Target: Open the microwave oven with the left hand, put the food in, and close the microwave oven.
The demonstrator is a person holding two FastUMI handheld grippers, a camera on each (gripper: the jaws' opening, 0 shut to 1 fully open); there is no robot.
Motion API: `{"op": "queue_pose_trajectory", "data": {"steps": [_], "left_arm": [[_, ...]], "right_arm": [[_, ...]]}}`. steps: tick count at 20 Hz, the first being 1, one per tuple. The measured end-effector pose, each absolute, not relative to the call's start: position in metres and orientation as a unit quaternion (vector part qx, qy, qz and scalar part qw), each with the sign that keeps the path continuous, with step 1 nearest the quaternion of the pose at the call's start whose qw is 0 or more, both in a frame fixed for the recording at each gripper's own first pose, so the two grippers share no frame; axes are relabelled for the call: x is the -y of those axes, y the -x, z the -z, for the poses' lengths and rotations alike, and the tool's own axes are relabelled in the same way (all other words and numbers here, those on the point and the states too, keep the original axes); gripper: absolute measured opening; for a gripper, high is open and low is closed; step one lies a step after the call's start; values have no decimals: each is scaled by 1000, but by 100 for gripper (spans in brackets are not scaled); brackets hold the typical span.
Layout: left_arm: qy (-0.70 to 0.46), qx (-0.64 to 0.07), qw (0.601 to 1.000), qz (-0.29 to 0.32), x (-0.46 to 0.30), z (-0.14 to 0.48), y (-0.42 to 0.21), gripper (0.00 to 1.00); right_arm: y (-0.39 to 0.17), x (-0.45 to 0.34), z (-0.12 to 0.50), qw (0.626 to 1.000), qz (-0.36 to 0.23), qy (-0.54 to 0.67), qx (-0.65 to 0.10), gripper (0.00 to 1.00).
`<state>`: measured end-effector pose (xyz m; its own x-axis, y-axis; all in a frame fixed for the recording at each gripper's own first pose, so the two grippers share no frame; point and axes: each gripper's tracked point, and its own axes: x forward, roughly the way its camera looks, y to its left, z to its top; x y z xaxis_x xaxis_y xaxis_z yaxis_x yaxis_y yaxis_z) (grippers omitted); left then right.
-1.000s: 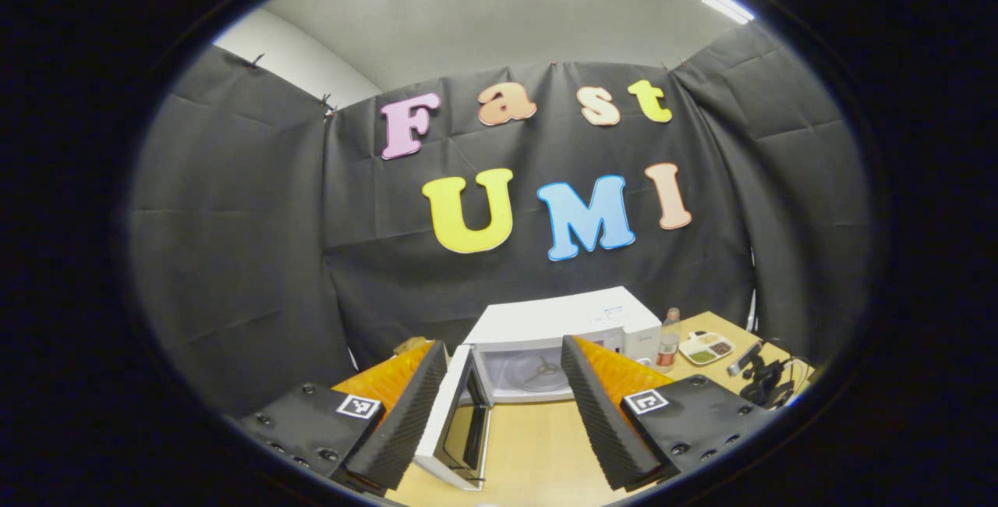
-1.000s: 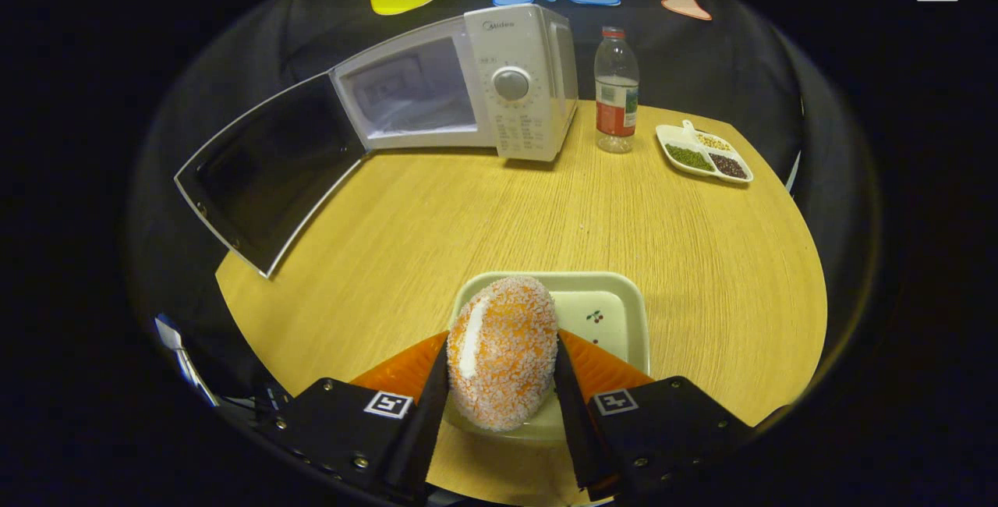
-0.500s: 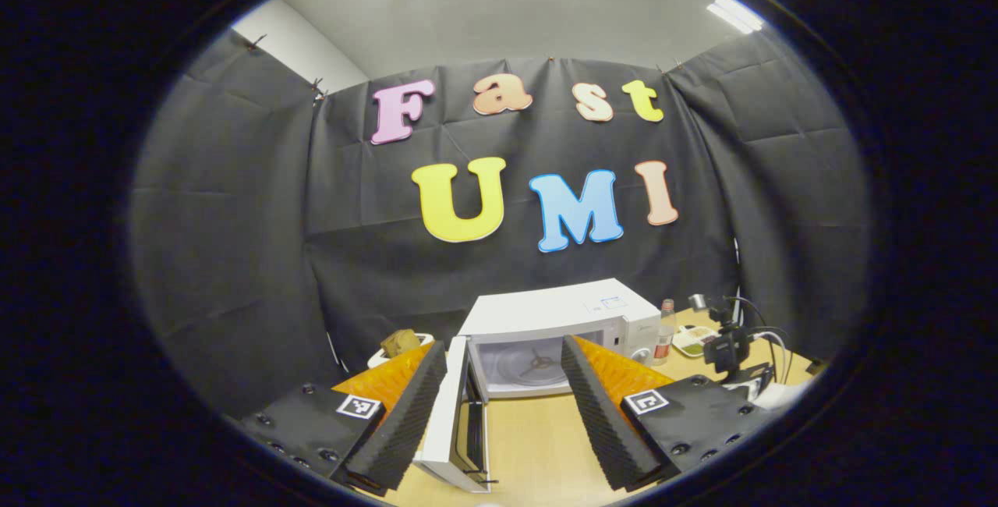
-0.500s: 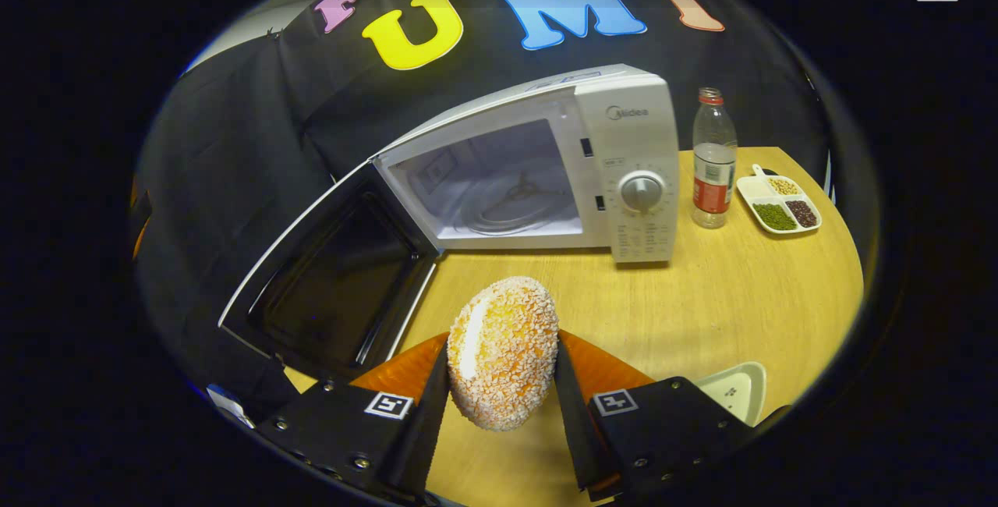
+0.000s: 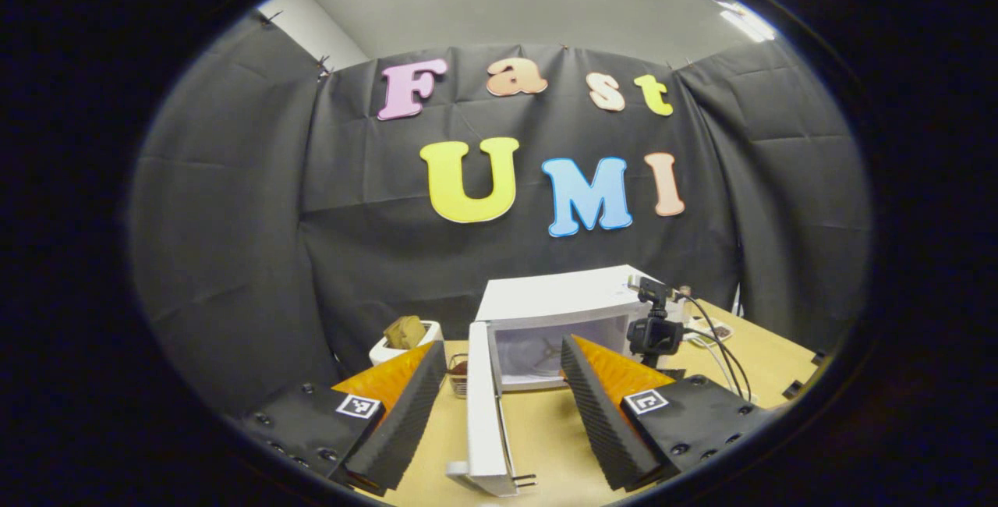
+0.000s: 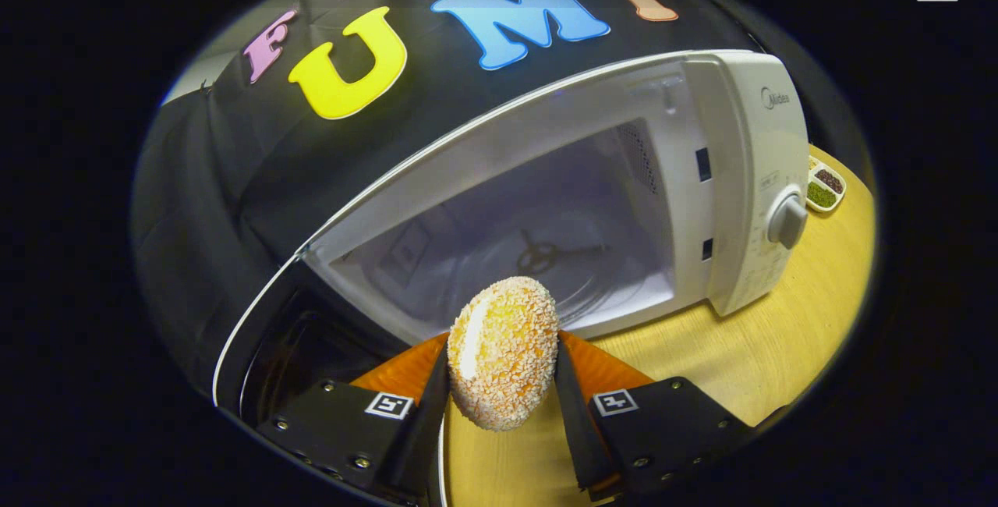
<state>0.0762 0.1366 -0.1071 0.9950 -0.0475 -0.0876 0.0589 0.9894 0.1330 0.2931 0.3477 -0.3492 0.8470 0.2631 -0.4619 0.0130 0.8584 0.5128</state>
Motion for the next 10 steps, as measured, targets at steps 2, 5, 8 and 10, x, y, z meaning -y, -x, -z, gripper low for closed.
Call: {"op": "queue_pose_trajectory", "data": {"steps": [2,5,8,10], "left_arm": [[-68,-38,997,26,-148,108,-79,100],[-67,-45,997,21,-163,120,-84,100],[-64,-51,996,22,-168,129,-89,98],[-71,-56,996,20,-171,132,-95,97]], "right_arm": [[-316,-345,357,929,-24,-264,-258,69],[-346,-341,361,937,16,-265,-228,69],[-367,-337,370,946,48,-249,-202,69],[-379,-339,379,949,57,-242,-194,69]]}}
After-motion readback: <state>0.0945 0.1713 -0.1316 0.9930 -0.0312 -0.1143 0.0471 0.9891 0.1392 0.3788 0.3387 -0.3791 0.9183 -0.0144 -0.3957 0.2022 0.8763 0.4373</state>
